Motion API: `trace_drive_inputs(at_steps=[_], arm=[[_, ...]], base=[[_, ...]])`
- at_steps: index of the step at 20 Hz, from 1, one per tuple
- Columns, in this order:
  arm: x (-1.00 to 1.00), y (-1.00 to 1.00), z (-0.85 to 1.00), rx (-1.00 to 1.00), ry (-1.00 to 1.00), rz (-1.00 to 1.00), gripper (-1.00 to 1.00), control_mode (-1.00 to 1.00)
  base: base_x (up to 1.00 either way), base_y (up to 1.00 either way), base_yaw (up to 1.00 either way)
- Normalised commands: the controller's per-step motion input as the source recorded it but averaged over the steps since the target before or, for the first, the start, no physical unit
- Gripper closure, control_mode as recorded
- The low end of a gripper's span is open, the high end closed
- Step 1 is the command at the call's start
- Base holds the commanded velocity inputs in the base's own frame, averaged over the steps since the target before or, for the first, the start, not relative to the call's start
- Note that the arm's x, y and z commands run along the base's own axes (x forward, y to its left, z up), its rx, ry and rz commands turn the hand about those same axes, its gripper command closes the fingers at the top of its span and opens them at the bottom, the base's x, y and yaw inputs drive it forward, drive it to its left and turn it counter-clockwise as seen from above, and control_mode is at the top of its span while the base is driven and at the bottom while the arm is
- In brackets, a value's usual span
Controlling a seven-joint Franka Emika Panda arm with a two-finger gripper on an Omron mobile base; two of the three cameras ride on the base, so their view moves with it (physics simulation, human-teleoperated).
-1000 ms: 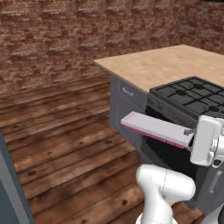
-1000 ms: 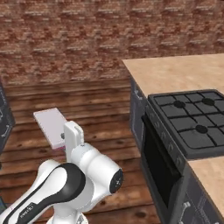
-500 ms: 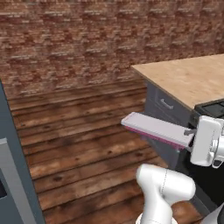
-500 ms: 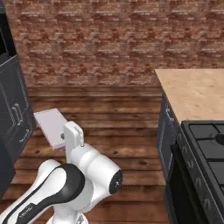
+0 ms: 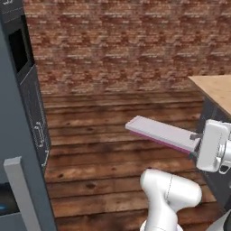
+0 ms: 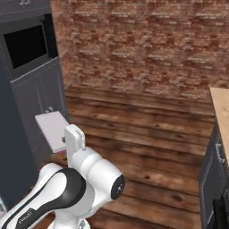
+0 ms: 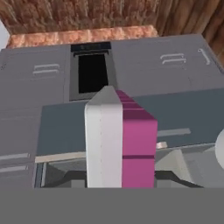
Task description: The ice cube tray has been filled with water. Take the tray and place it in the freezer to make ice. Close the freezer door after placing the tray.
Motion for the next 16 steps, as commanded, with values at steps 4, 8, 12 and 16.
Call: trace_drive_inputs(at_steps=[4,8,12,16], arm=[[0.00,0.00,0.00,0.00,0.00,0.00,1.00,1.00],[0.00,0.00,0.00,0.00,0.00,0.00,1.00,1.00],[0.00,0.00,0.00,0.00,0.00,0.00,1.00,1.00],[0.00,0.00,0.00,0.00,0.00,0.00,1.00,1.00]], base=[[0.68,-0.05,0.55],[0.73,0.00,0.56],[0.74,0.00,0.56],[0.63,0.00,0.57]])
